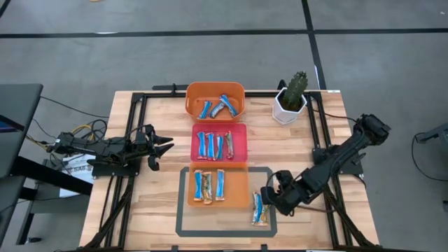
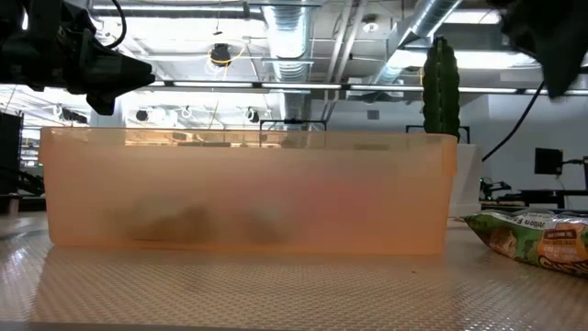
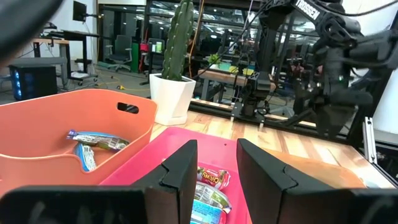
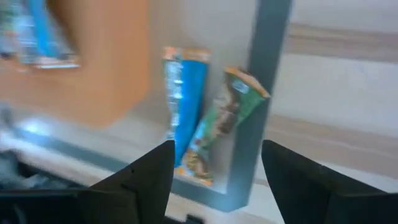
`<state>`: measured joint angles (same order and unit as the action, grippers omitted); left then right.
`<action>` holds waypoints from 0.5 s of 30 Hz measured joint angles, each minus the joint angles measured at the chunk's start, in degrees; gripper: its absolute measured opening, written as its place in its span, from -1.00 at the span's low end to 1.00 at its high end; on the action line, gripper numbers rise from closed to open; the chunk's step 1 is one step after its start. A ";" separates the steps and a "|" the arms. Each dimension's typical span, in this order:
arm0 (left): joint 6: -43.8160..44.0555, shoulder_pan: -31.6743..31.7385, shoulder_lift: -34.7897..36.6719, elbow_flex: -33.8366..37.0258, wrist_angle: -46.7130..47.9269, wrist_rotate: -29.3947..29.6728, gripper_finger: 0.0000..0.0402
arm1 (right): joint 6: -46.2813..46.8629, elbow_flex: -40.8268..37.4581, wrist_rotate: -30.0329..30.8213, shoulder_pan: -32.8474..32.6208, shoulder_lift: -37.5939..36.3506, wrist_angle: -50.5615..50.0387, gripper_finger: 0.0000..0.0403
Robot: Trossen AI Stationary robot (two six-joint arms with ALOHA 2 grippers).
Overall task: Pick and place Granola Bars by type
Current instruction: Put the yellow granola bar into the bottom orange bin
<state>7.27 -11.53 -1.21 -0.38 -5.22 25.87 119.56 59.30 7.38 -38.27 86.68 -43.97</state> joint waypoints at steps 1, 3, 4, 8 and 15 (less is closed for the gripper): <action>0.00 -0.02 -0.01 0.00 0.00 0.00 -0.48 | 0.36 -0.03 -0.92 -0.04 0.76 0.01 0.14; 0.00 -0.02 0.00 0.02 -0.01 0.00 -0.48 | 0.49 0.03 -3.36 -0.03 2.88 2.55 0.12; 0.00 0.00 -0.02 0.01 0.00 0.00 -0.48 | 0.51 0.03 -4.69 -0.11 4.20 3.67 0.11; 0.00 0.00 0.05 0.01 0.00 0.00 -0.48 | 0.48 0.01 -7.28 -0.59 9.19 9.79 0.10; 0.00 -0.01 0.02 0.01 0.00 0.00 -0.48 | 0.08 0.01 -7.50 0.54 13.90 14.94 0.10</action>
<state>7.27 -11.54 -1.19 -0.37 -5.21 25.87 119.63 59.31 -0.12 -37.73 100.58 -29.04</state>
